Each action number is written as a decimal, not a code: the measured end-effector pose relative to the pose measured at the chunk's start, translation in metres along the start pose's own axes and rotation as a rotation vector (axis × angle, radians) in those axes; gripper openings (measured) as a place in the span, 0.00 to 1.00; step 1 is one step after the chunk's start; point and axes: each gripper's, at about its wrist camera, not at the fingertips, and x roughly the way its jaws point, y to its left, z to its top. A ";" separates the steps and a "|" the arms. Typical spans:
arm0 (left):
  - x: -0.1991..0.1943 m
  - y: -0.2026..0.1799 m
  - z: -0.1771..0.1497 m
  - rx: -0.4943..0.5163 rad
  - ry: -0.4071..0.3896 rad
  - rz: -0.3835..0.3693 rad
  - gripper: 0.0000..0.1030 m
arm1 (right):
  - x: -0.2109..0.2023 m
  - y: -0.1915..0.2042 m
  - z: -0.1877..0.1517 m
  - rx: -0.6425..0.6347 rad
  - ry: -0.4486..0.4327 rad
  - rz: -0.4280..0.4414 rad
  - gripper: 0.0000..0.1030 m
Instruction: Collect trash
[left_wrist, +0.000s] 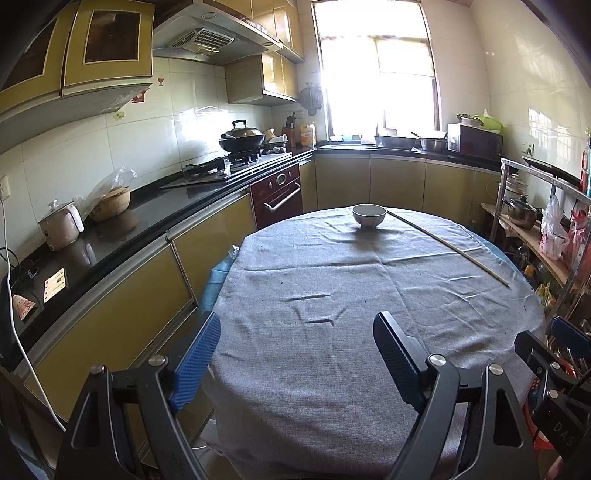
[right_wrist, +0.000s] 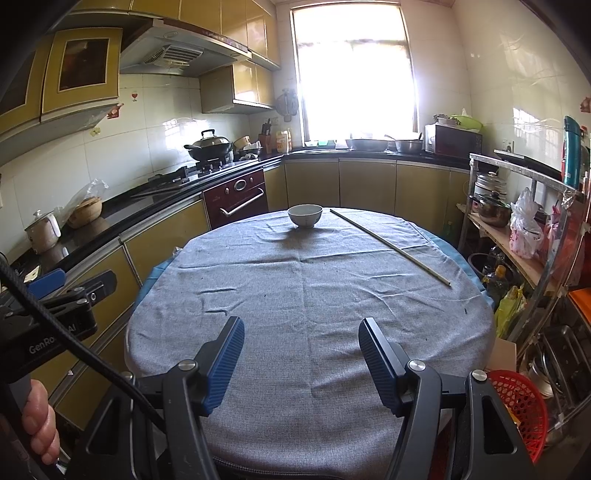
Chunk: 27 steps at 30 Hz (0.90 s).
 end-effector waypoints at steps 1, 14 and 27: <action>0.000 0.000 0.000 0.000 0.000 0.002 0.83 | 0.000 0.000 0.000 0.000 -0.001 -0.001 0.66; -0.001 0.003 0.002 -0.010 -0.003 0.002 0.83 | -0.003 0.001 0.007 -0.006 -0.018 -0.003 0.66; 0.005 0.005 0.006 -0.019 0.006 0.007 0.83 | -0.001 0.002 0.018 -0.013 -0.033 0.000 0.66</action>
